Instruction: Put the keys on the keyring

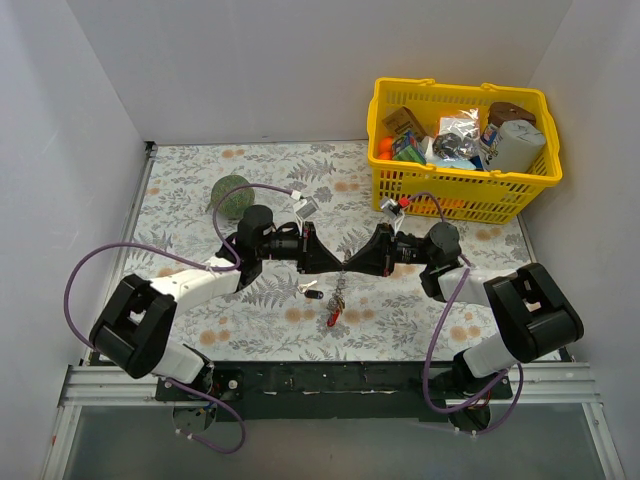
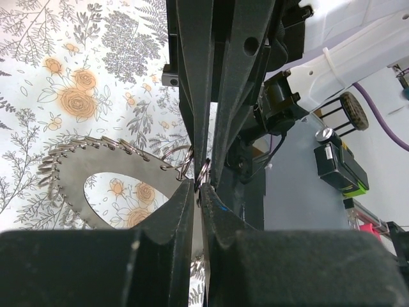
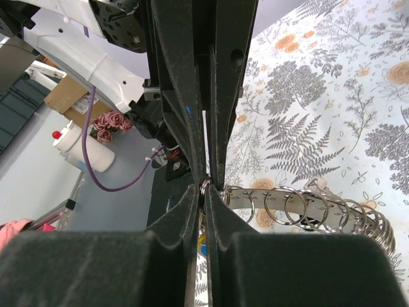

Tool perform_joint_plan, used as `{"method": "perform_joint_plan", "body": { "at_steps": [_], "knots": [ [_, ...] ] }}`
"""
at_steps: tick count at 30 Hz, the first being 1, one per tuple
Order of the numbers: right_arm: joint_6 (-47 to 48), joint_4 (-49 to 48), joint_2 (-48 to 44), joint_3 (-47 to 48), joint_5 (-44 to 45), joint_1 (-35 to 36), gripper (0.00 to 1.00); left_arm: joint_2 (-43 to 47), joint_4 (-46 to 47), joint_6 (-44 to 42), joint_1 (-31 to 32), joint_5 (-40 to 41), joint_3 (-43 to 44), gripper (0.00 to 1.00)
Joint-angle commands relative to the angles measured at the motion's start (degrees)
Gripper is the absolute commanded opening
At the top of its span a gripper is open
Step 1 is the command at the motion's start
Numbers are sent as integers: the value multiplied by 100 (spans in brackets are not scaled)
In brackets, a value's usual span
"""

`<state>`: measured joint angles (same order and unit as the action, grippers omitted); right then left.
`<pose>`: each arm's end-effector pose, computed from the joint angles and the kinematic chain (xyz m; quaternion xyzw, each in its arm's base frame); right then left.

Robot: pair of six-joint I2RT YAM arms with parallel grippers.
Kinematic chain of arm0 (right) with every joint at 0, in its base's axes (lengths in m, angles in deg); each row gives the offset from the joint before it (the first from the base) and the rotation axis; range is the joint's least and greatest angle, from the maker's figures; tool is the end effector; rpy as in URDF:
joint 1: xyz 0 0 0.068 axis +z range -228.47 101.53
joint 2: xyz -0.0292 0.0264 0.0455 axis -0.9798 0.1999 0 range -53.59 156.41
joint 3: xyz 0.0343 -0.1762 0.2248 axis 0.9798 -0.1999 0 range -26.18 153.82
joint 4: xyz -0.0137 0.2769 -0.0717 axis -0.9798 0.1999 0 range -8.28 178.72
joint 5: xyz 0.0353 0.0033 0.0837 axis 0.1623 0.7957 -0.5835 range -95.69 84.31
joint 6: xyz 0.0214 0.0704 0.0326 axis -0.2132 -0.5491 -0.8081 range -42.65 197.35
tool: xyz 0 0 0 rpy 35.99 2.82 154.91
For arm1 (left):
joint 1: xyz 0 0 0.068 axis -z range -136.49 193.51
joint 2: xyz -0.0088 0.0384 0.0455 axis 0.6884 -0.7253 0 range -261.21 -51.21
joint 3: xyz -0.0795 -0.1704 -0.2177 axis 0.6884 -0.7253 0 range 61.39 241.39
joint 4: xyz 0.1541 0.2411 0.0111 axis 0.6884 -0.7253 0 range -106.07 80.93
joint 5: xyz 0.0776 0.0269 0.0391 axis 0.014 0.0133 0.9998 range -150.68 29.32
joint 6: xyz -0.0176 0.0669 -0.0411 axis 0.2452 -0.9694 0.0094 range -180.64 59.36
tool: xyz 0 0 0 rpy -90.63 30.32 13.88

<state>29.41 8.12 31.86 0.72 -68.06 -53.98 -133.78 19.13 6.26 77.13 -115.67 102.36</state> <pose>0.2414 0.1776 0.2193 -0.2965 0.5932 0.6553 0.3615 0.2495 -0.2345 0.2288 0.0748 0.7489 -0.6544 0.0729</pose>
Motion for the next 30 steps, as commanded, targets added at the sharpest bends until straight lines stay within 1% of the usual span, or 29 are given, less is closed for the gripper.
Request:
{"method": "perform_joint_plan", "body": {
  "at_steps": [1,3,4,5,7,10,15,23,30],
  "knots": [
    [22,-1323,-309,44,181,12,23,557,-166,-378,48,294,-10,0],
    [22,-1358,-449,-87,286,-49,31,759,-384,-632,65,426,-1,0],
    [-4,-1393,-502,-131,356,-128,39,829,-490,-721,56,549,25,0],
    [-39,-1437,-564,-236,400,-181,43,934,-587,-782,65,602,51,0],
    [-179,-1534,-705,-307,488,-339,63,1049,-912,-1055,74,768,95,0],
    [-382,-1700,-854,-387,506,-498,66,1216,-1326,-1414,126,954,157,0],
    [-426,-1649,-969,-334,410,-533,67,1488,-1686,-1811,319,1261,183,0],
    [-435,-1543,-1039,-334,225,-524,66,1910,-1792,-2452,618,1762,52,0],
    [-435,-1508,-1074,-360,102,-524,66,2279,-1784,-2970,978,2491,-124,0]
  ]
}}
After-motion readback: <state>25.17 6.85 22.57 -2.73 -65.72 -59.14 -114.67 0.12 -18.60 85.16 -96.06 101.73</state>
